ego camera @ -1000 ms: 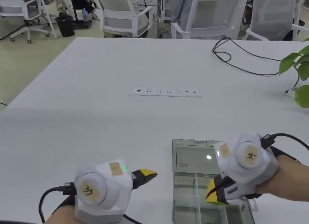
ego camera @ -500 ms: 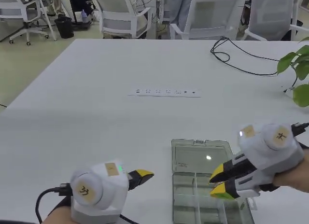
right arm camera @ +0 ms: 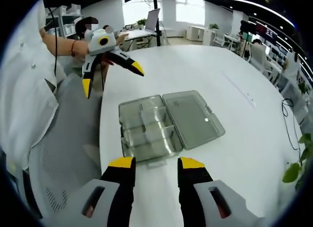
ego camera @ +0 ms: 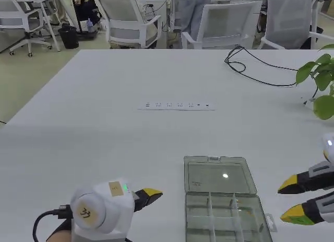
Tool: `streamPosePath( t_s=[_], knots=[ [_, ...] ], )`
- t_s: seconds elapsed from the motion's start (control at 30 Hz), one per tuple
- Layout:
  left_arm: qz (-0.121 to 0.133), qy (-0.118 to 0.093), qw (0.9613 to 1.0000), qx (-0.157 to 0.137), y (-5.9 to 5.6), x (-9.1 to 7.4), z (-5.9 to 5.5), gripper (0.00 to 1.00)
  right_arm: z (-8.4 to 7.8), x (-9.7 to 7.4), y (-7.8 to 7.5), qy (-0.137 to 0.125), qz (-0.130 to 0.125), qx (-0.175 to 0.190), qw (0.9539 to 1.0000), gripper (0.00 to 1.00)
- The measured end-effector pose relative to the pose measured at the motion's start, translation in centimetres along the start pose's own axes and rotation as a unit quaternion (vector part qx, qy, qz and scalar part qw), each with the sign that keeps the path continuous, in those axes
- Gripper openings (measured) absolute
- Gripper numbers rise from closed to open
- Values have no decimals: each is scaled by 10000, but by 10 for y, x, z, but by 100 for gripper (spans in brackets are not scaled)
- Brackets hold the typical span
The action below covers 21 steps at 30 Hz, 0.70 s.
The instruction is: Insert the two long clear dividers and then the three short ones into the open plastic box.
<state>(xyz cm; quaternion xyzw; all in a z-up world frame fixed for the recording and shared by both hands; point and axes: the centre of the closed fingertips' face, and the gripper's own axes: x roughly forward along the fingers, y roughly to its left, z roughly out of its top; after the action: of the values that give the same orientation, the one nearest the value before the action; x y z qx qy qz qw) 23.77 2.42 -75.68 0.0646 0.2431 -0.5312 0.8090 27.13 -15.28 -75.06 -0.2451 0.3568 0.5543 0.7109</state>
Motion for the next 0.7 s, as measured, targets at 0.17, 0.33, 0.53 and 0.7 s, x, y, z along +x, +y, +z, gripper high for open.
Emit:
streamPosePath(
  t_s=[0.17, 0.33, 0.53, 0.7],
  knots=[
    [9, -24, 10000, -16, 0, -1, 2, 100, -28, -13, -1, 247, -96, 71, 9996, 39],
    [40, -36, 10000, -33, 2, -2, 3, 100, -58, -21, -1, 571, -104, 75, 9983, 44],
    [53, -37, 10000, -36, 2, -2, 5, 100, -86, -25, -3, 946, -75, -30, 9955, 48],
    [57, -36, 10000, -35, 3, -2, 6, 100, -98, -27, -4, 1126, -46, -186, 9935, 53]
  ],
)
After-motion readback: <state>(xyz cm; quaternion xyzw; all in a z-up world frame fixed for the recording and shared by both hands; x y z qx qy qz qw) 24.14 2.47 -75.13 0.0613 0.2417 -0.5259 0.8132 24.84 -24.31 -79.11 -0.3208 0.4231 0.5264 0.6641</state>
